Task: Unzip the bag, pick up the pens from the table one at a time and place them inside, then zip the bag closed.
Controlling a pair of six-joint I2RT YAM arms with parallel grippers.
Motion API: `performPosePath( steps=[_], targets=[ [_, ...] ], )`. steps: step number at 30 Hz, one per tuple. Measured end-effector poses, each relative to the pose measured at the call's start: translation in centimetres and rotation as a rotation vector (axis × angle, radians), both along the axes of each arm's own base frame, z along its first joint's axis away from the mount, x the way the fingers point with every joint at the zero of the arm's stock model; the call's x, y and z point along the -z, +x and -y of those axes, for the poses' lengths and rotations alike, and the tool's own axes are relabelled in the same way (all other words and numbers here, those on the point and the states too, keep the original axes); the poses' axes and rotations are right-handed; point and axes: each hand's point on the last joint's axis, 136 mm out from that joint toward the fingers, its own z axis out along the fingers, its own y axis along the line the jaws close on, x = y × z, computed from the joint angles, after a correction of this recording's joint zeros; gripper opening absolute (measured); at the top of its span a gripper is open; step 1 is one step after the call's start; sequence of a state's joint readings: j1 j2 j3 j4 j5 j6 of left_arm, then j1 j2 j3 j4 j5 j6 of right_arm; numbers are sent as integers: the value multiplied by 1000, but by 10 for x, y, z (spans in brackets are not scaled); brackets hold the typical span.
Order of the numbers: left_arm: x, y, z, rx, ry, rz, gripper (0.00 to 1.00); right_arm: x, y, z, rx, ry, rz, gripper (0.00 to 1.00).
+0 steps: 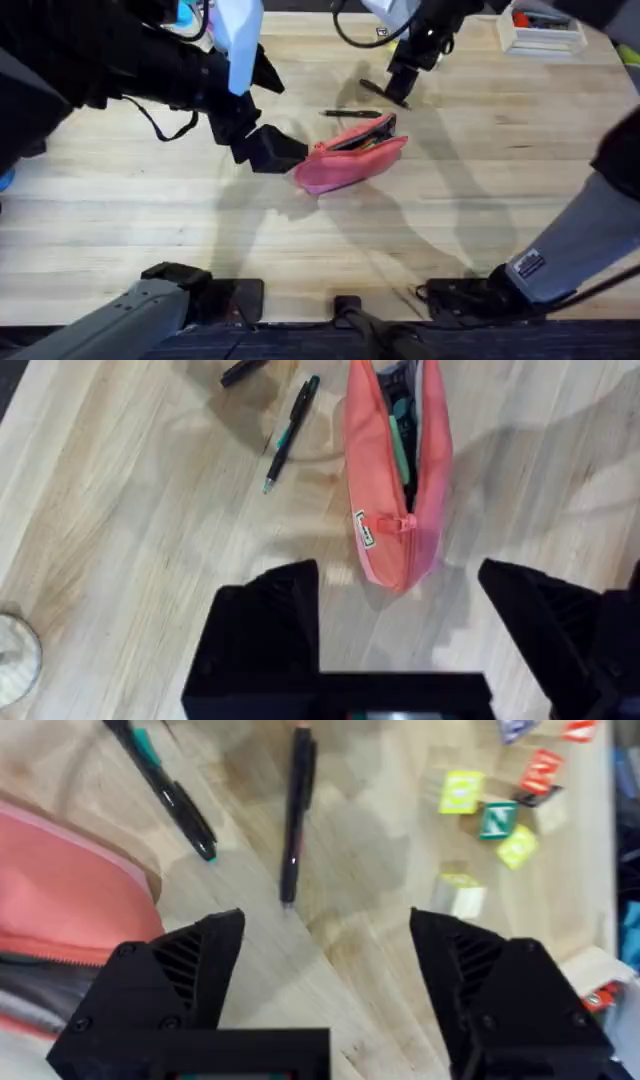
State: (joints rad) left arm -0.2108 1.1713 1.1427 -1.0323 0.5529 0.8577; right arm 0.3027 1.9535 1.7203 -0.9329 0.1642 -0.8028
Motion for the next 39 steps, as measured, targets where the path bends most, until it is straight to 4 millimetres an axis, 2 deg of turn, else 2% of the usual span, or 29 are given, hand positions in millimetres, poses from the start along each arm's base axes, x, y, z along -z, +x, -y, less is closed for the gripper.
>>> performPosePath(
  steps=[7,15,25,26,30,35,39],
  targets=[
    [0,0,0,0,0,0,995,28,2,-1,1,-16,-56,996],
    [0,0,0,0,0,0,994,54,8,-11,28,56,-94,996],
    [0,0,0,0,0,0,995,77,13,7,136,84,-135,984],
    [0,0,0,0,0,0,995,79,13,8,144,85,-140,965],
    [0,0,0,0,0,0,995,84,11,3,153,118,-166,778],
    [0,0,0,0,0,1,995,87,8,-2,150,152,-196,674],
    [0,0,0,0,0,0,995,89,2,-4,154,166,-230,493]
  ],
)
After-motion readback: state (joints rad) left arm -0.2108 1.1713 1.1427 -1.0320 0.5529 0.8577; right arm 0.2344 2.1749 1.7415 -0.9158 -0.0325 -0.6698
